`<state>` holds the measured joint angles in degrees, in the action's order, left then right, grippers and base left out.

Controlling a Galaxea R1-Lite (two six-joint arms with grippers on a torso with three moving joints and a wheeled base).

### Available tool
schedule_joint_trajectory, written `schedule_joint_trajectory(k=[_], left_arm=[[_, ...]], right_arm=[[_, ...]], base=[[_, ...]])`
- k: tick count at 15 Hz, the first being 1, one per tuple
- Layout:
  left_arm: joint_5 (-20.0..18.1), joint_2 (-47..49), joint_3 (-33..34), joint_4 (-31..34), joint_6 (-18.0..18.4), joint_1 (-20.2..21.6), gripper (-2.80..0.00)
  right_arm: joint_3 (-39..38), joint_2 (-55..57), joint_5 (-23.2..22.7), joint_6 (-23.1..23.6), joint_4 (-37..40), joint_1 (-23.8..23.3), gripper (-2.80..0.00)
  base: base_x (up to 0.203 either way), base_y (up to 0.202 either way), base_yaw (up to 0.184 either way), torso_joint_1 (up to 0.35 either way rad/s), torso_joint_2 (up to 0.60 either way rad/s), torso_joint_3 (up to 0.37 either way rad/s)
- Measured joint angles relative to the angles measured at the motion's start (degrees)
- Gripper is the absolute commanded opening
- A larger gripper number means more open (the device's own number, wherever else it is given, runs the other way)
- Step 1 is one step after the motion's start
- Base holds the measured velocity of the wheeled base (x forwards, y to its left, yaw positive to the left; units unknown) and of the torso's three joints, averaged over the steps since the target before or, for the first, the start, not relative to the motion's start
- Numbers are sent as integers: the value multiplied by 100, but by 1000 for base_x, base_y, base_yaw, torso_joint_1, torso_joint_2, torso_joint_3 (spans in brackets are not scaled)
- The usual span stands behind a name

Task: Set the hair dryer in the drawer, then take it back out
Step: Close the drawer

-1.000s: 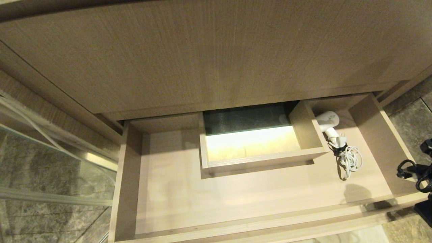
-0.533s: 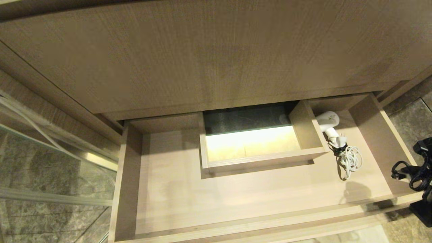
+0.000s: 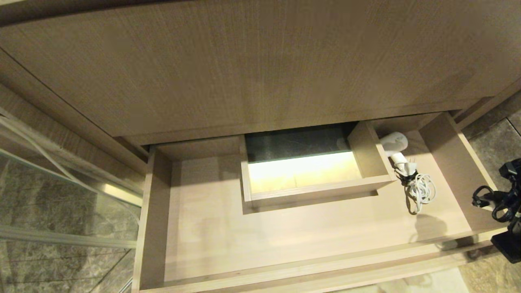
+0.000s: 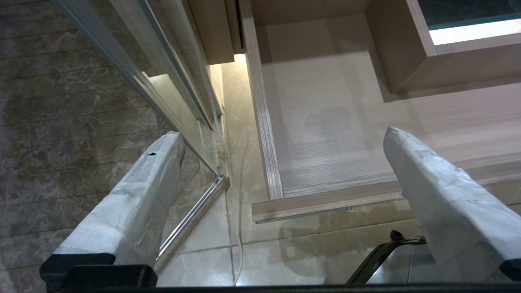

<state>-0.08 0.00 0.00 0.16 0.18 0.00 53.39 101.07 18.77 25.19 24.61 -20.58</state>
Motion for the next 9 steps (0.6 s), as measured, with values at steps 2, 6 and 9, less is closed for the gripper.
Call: schedule_joint_trajectory(k=[2,6,9], left_arm=[[-2,0,0,-1,0,0,0],[-1,0,0,1,0,0,0],[-2,0,0,0,-2,0,0]], right_arm=[[-8,-20,-10,-9,-255,-1,-280],[3,-44,-47,-16,-494,5,-280],[34,-49,-124,-4,-816,19,-280]], base=[[0,0,0,0,0,0],[0,0,0,0,0,0],[0,0,0,0,0,0]])
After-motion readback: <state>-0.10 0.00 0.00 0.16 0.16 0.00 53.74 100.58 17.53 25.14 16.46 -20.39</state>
